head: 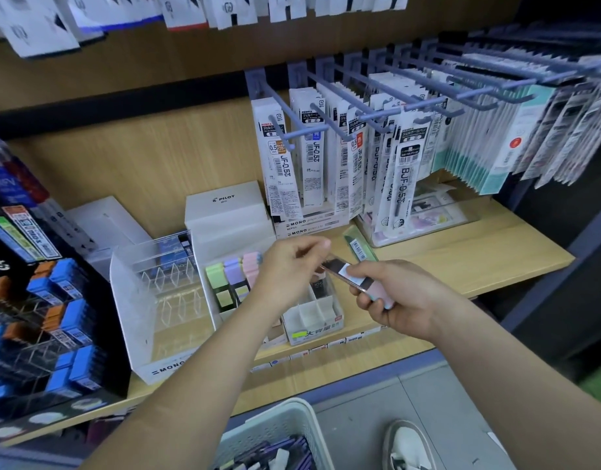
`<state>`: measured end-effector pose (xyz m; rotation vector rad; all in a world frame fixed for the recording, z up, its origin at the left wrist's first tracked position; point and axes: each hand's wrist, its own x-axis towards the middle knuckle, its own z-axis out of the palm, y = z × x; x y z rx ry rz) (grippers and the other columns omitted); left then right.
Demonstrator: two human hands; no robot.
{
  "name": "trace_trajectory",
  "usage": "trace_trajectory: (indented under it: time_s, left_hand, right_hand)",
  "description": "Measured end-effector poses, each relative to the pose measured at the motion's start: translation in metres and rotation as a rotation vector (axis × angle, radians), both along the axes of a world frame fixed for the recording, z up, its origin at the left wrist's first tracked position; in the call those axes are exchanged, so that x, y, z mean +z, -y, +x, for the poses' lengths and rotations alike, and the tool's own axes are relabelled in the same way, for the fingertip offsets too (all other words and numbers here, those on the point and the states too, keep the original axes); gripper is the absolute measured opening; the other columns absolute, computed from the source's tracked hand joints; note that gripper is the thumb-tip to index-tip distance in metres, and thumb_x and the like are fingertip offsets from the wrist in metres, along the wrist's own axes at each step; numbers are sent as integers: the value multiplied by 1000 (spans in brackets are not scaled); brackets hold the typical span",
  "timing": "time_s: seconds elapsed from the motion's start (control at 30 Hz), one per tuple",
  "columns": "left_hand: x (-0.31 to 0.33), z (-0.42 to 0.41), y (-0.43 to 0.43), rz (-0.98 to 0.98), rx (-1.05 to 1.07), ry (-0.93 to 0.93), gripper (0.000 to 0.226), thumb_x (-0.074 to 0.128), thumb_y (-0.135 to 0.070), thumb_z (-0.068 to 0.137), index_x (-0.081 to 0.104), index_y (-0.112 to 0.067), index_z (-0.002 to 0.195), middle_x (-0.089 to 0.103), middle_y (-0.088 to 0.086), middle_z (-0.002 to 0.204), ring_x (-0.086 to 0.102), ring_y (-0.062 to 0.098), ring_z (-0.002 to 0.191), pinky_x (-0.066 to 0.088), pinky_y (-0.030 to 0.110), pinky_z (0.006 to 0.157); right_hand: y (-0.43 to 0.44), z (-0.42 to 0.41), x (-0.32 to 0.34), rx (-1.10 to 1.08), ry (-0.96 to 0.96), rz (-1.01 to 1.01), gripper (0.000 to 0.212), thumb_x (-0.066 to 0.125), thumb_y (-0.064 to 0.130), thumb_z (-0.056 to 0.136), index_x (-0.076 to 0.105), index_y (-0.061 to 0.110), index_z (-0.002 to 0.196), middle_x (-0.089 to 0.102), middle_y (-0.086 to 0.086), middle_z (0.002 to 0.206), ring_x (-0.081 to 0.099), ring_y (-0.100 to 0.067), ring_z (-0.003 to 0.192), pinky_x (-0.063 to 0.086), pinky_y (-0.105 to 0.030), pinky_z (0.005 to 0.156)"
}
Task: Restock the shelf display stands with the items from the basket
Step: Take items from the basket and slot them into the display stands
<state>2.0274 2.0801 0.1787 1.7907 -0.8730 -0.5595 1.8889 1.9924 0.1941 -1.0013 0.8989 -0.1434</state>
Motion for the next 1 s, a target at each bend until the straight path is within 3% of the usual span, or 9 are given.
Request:
trace_trajectory:
  time_s: [0.17,0.3,0.4,0.57,0.67,0.73,0.87,0.93,1.0]
  left_hand:
    - [7,-7,-14,-62,72,-230,7,71,-7,83,70,-10,89,69,6,71,62,9,57,55,22,59]
    - [1,-14,-28,-58,125,-425,5,71,-7,82,67,-5,84,68,9,66,60,16,55,56,25,58]
    - [-5,-18,-34,20,67,-474,7,71,-8,82,65,-5,83,69,12,69,62,17,55,56,25,57]
    - [3,-24,-35,48,-79,-339,22,72,-5,81,65,-17,98,72,12,84,64,17,72,54,31,70]
    - [14,-22,-34,55,-178,-177,51,72,-10,83,54,-35,123,68,5,76,60,12,62,51,24,62]
    - [20,-16,-38,91,-217,-74,60,72,-9,82,51,-43,126,64,-4,68,62,13,57,50,25,59]
    - [35,5,-56,-2,-62,16,48,71,-5,82,61,-40,114,65,-3,62,63,16,56,57,34,64]
    - [38,26,-69,-80,100,61,36,66,-7,86,64,-31,113,68,-3,64,64,14,58,58,35,70]
    - [33,44,-84,-86,193,136,32,64,-10,88,65,-38,102,69,-6,65,66,17,62,58,40,75]
  right_hand:
    - [2,2,1,-111,93,62,9,62,14,89,59,7,85,57,-8,67,47,-15,48,33,-17,37]
    - [5,4,0,-236,237,166,8,61,11,91,55,8,88,54,-6,67,41,-12,50,32,-19,42]
    - [3,7,-5,-193,246,66,9,65,11,91,57,7,91,53,-3,68,38,-9,52,31,-17,43]
    - [-4,12,-9,-67,204,-84,16,69,15,87,61,7,97,47,3,58,28,-5,44,24,-16,37]
    - [-14,17,-7,15,188,-170,22,74,18,82,61,7,94,44,2,56,26,-6,40,23,-17,36]
    - [-19,21,-4,62,183,-188,31,76,28,76,59,8,92,46,0,59,25,-7,42,23,-18,37]
    - [-23,29,2,20,141,-98,43,63,52,84,63,9,87,49,0,62,25,-7,42,18,-18,38]
    - [-21,30,0,-33,112,-52,48,51,50,95,68,5,94,49,-1,66,27,-8,43,19,-18,38]
    - [-20,31,-3,-50,103,-47,50,46,47,99,70,3,101,47,-2,70,28,-8,44,21,-18,37]
